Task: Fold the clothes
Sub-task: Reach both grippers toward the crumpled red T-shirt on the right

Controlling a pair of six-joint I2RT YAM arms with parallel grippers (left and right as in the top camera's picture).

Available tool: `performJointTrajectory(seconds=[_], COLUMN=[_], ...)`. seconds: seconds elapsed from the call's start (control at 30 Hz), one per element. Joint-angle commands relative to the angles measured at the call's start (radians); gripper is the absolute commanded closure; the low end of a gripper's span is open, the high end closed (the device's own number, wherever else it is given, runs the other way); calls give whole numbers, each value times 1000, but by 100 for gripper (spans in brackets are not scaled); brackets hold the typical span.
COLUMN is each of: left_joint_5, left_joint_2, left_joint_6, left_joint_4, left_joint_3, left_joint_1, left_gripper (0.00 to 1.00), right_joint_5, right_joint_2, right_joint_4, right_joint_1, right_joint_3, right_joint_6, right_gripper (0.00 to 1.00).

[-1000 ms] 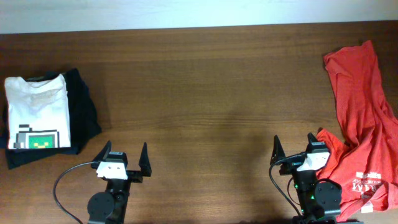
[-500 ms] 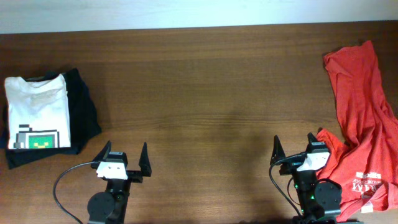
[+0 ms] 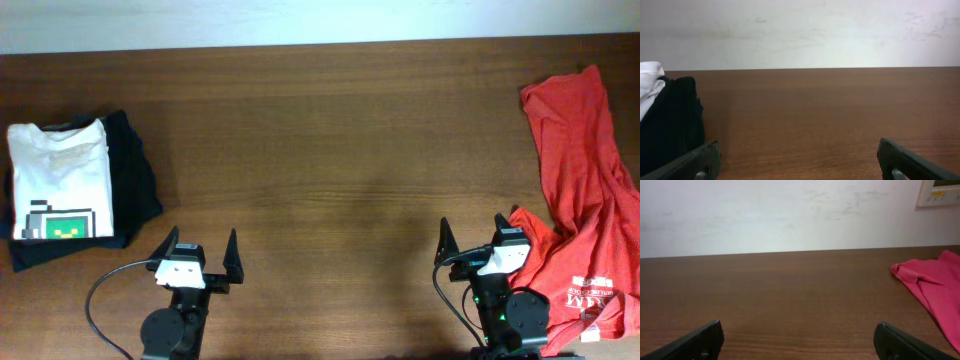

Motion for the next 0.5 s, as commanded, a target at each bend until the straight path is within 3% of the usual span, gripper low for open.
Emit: performJointTrajectory(seconds=[0.0, 0.47], left_joint_5=[13, 84], left_joint_2=[-7, 56], left_joint_6=[19, 18], left_joint_4=[-4, -8], left_joint_3=[-3, 9], left_joint_1=[6, 6], left_gripper=[1, 1], right_joint_5=[-6, -82], right_joint_2=[-3, -3], right_joint_4=[-4, 15], right_joint_1=[-3, -3], right_joint_3=[-5, 6], right_joint_6=[8, 8], right_gripper=[1, 1])
